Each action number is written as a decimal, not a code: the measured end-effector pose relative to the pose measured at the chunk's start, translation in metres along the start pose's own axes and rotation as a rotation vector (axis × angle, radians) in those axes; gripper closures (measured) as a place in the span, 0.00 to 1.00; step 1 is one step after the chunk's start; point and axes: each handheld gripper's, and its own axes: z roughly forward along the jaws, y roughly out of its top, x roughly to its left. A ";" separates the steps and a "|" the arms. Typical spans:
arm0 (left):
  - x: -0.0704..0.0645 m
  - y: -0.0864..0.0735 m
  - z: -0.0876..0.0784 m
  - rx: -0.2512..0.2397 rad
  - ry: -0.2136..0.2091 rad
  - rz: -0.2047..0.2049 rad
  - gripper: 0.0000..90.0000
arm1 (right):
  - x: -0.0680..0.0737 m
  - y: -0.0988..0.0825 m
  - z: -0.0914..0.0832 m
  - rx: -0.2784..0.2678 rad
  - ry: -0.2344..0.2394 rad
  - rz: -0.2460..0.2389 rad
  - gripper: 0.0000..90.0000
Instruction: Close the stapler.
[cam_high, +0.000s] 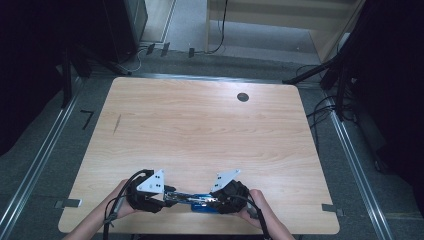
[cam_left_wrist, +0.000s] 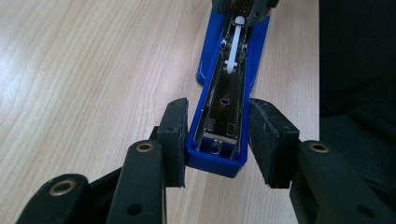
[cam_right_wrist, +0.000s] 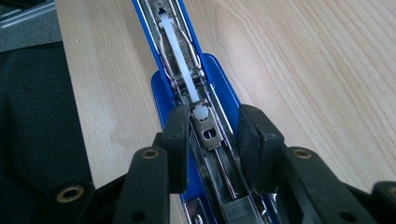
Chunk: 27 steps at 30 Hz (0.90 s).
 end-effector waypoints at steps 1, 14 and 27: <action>0.000 0.001 0.000 0.000 0.001 -0.001 0.67 | 0.001 0.000 0.000 0.001 -0.005 -0.002 0.73; -0.002 0.002 -0.002 -0.006 0.014 0.017 0.67 | 0.014 0.013 -0.012 -0.090 -0.041 -0.060 0.89; -0.007 0.005 -0.002 0.002 0.046 0.035 0.67 | 0.029 0.028 0.004 -0.112 -0.105 -0.099 0.94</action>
